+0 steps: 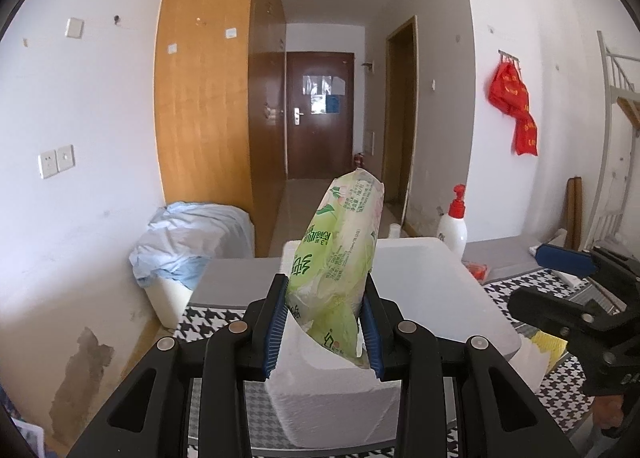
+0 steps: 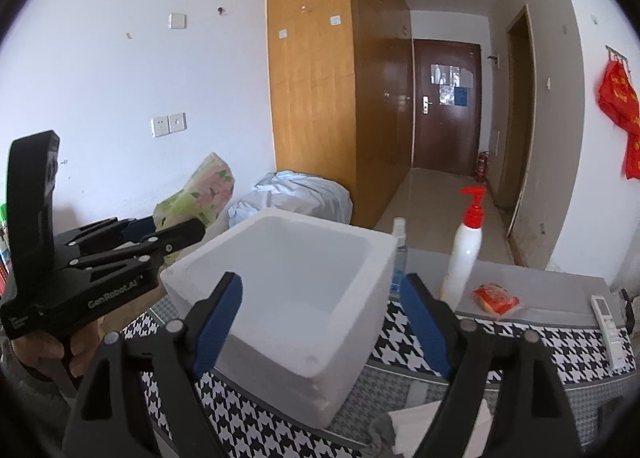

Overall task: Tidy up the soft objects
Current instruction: 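Lower the green packet into the foam box and open the left gripper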

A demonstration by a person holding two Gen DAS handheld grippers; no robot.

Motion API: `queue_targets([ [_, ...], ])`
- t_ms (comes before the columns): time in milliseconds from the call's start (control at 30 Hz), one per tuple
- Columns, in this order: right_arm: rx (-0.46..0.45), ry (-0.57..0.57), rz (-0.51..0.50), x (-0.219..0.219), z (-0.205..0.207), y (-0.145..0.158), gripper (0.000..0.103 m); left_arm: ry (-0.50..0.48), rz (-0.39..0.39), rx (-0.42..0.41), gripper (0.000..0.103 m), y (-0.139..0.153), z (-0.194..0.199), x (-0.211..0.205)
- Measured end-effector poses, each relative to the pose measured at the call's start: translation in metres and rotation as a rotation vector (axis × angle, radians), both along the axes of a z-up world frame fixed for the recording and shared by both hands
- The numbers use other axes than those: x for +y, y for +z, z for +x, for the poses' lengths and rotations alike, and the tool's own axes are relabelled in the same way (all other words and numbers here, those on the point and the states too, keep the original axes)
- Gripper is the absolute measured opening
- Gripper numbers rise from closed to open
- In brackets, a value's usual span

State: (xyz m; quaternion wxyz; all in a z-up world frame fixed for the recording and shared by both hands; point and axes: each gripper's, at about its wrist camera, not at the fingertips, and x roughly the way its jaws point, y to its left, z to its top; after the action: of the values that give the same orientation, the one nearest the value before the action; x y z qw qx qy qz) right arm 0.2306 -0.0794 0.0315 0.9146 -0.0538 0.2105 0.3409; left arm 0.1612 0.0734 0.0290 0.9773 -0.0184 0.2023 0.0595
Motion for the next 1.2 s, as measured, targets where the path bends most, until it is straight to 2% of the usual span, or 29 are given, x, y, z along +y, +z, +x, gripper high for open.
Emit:
queue_targets([
  [933,0.007,-0.1,0.022,-0.051,0.002,-0.009,0.086,-0.052,0.007,0.075,0.038,-0.012,0.038,-0.027],
  [1067,0.014,-0.112,0.028,-0.056,0.003,-0.009,0.086,-0.034,-0.004,0.084,0.054,-0.014,0.043,-0.024],
  [1133,0.017,-0.116,0.032,-0.059,0.005,-0.009,0.086,-0.036,-0.01,0.076,0.059,-0.013,0.042,-0.025],
  [1167,0.018,-0.117,0.034,-0.059,0.005,-0.01,0.086,-0.037,-0.013,0.069,0.065,-0.012,0.04,-0.025],
  [1200,0.019,-0.118,0.036,-0.06,0.005,-0.009,0.086,-0.037,-0.015,0.064,0.077,-0.012,0.039,-0.025],
])
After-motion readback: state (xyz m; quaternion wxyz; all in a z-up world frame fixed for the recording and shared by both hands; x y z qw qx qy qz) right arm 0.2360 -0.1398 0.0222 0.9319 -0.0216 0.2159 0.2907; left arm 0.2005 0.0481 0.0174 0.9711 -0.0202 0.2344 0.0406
